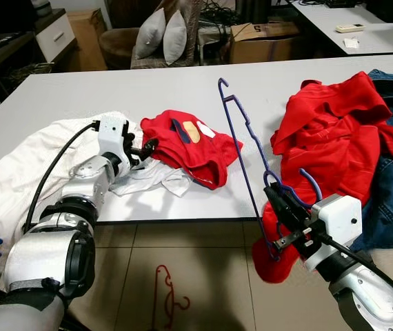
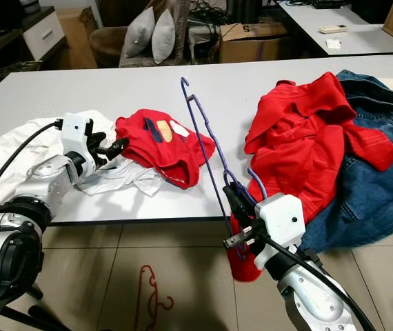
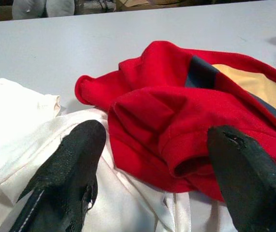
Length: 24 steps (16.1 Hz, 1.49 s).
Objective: Hang hanger
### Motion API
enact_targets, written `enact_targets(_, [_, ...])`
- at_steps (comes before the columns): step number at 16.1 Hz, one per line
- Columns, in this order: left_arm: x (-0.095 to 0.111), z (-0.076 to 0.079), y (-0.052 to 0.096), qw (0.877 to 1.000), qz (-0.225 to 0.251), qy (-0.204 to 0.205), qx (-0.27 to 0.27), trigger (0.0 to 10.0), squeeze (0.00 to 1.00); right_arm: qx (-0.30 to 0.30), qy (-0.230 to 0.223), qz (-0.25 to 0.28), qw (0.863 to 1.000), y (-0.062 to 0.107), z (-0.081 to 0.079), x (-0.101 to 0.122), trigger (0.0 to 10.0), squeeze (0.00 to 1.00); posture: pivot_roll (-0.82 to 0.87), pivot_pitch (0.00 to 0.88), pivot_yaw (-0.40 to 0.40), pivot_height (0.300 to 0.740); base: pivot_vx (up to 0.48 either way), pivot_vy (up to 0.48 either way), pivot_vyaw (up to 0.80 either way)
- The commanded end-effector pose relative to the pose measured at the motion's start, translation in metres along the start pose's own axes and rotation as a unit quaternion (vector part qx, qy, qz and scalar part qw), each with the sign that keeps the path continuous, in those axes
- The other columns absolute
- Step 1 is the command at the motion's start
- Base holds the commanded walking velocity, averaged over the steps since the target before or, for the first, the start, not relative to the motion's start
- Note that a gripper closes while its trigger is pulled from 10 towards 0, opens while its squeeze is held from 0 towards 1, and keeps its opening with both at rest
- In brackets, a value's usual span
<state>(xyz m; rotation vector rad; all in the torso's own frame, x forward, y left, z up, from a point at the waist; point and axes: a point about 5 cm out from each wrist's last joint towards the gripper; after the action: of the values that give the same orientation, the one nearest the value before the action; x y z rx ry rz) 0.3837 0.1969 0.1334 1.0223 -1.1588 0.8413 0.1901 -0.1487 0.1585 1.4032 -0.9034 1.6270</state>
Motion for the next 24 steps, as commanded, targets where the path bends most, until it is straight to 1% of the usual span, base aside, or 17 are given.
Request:
enact_targets(1, [-0.003,-0.003,0.002,1.0,-0.005,-0.004,0.009,10.0,0.0,-0.001,0.001,0.004,1.0,0.002,0.0,0.005,10.0,0.0,-0.17,0.011,0.115,0.74,0.0,0.0,0.0])
enact_targets(3, [-0.004,-0.005,0.004,1.0,-0.007,-0.009,0.01,10.0,0.0,-0.002,0.002,0.004,1.0,0.002,0.0,0.004,10.0,0.0,-0.17,0.01,0.115,0.74,0.0,0.0,0.0])
enact_targets(4, [-0.005,-0.006,0.005,1.0,-0.004,-0.009,0.001,10.0,0.0,-0.002,0.002,0.003,1.0,0.002,0.0,0.004,10.0,0.0,-0.17,0.008,0.114,0.74,0.0,0.0,0.0])
enact_targets(5, [-0.005,-0.005,0.006,1.0,0.0,-0.005,-0.023,10.0,0.0,-0.002,0.002,0.004,1.0,0.002,0.0,0.004,10.0,0.0,-0.17,0.008,0.113,0.74,0.0,0.0,0.0])
enact_targets(6, [-0.007,-0.006,0.008,0.999,-0.005,-0.011,-0.032,10.0,0.0,-0.002,0.002,0.004,1.0,0.002,0.0,0.004,10.0,0.0,-0.17,0.008,0.11,0.74,0.0,0.0,0.0])
enact_targets(7, [-0.009,-0.006,0.008,0.999,-0.011,-0.017,-0.029,10.0,0.0,-0.002,0.003,0.004,1.0,0.002,0.001,0.004,10.0,0.0,-0.17,0.008,0.11,0.74,0.0,0.0,0.0])
enact_targets(8, [-0.014,-0.008,0.01,0.999,-0.028,-0.036,-0.021,10.0,0.0,0.0,0.003,0.004,1.0,0.001,0.001,0.005,10.0,0.0,-0.16,0.007,0.104,0.74,0.0,0.0,0.0])
enact_targets(9, [-0.015,-0.008,0.01,0.999,-0.031,-0.041,-0.02,10.0,0.0,0.0,0.003,0.005,1.0,0.001,0.001,0.005,10.0,0.0,-0.16,0.007,0.104,0.74,0.0,0.0,0.0])
enact_targets(13, [-0.016,-0.004,0.008,0.999,-0.029,-0.038,-0.024,10.0,0.0,0.004,0.004,0.006,1.0,-0.001,0.001,0.005,10.0,0.0,-0.17,0.007,0.103,0.74,0.0,0.0,0.0])
enact_targets(16, [-0.013,-0.001,0.005,0.999,-0.024,-0.034,-0.017,10.0,0.0,0.003,0.005,0.006,1.0,-0.002,0.001,0.005,10.0,0.0,-0.17,0.005,0.111,0.74,0.0,0.0,0.0])
enact_targets(21, [-0.008,0.001,0.002,1.0,-0.006,-0.003,-0.005,10.0,0.0,-0.002,0.008,0.006,1.0,0.0,0.002,0.006,10.0,0.0,-0.19,0.0,0.122,0.74,0.0,0.0,0.0])
enact_targets(22, [-0.008,0.003,0.001,1.0,-0.009,-0.003,-0.001,10.0,0.0,-0.003,0.009,0.005,1.0,0.001,0.002,0.006,10.0,0.0,-0.2,0.0,0.123,0.74,0.0,0.0,0.0])
enact_targets(24, [-0.012,0.007,-0.001,0.999,-0.024,-0.021,-0.006,10.0,0.0,-0.004,0.011,0.005,1.0,0.002,0.003,0.006,10.0,0.0,-0.2,0.0,0.123,0.74,0.0,0.0,0.0])
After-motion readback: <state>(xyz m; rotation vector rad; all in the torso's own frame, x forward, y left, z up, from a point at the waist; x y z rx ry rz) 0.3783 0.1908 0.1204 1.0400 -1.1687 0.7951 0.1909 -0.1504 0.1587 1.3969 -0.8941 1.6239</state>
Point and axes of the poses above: a point about 5 cm out from each wrist's last joint towards the gripper, its own y axis pointing back from the gripper into the wrist, its own x axis along the axis of the wrist's last joint, z = x × y, and after that the axes turned 2 degrees about y, right-handed
